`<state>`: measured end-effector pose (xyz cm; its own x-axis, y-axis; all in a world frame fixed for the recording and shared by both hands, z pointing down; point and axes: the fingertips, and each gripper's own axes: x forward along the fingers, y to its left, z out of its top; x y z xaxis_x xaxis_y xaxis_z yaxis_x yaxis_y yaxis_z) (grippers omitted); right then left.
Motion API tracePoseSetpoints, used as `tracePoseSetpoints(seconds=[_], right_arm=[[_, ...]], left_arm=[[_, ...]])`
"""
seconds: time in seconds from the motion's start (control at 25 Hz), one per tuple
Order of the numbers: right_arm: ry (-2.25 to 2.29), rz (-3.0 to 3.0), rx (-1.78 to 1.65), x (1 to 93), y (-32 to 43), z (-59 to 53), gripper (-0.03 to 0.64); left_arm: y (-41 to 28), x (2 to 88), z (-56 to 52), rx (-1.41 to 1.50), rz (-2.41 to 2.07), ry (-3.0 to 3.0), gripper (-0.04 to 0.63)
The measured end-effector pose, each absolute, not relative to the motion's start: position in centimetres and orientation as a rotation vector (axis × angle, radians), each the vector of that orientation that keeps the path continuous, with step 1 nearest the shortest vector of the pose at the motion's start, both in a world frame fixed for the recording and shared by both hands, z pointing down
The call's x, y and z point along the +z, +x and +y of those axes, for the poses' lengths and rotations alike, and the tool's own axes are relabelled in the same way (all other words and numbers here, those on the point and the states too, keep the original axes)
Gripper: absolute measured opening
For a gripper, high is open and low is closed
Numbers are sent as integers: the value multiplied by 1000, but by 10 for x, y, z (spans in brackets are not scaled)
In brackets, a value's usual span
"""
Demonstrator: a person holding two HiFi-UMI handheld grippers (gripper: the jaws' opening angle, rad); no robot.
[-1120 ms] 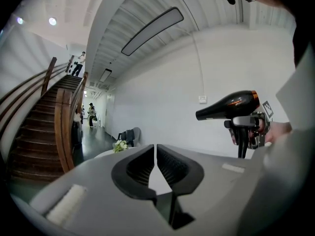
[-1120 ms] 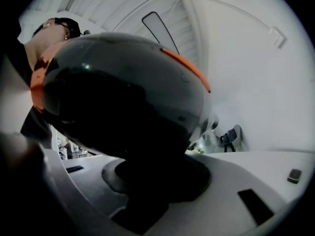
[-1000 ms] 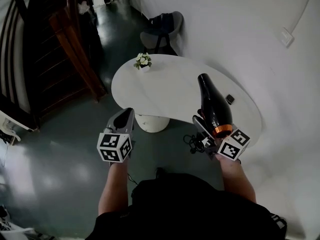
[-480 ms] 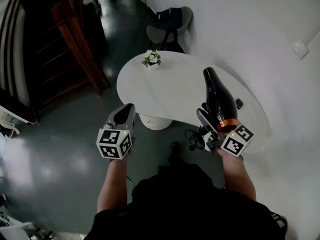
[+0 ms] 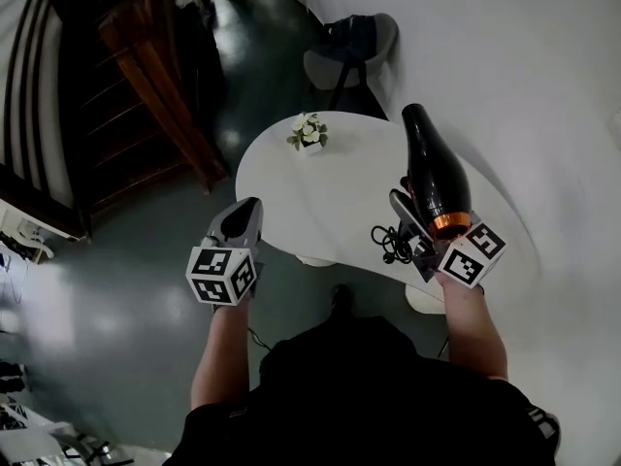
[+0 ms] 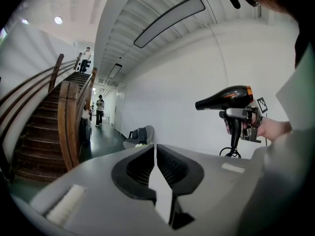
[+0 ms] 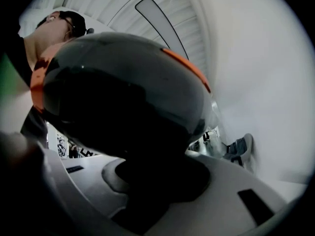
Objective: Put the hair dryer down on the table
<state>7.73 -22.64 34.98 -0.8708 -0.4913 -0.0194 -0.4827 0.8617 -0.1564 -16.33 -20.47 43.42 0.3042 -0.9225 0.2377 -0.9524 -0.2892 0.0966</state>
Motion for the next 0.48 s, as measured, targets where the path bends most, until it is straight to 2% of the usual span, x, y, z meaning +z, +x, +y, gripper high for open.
tracePoseSetpoints(seconds=[0.24,0.48], right_arm=[[-712,3009,-318,376,65,-286,144],[-661,3128,-327,412,17,-316,144]], left_arm=[[-169,423,-261,236,-1780,2343,28],[-187,448,-300,283,-1744,2319,28]])
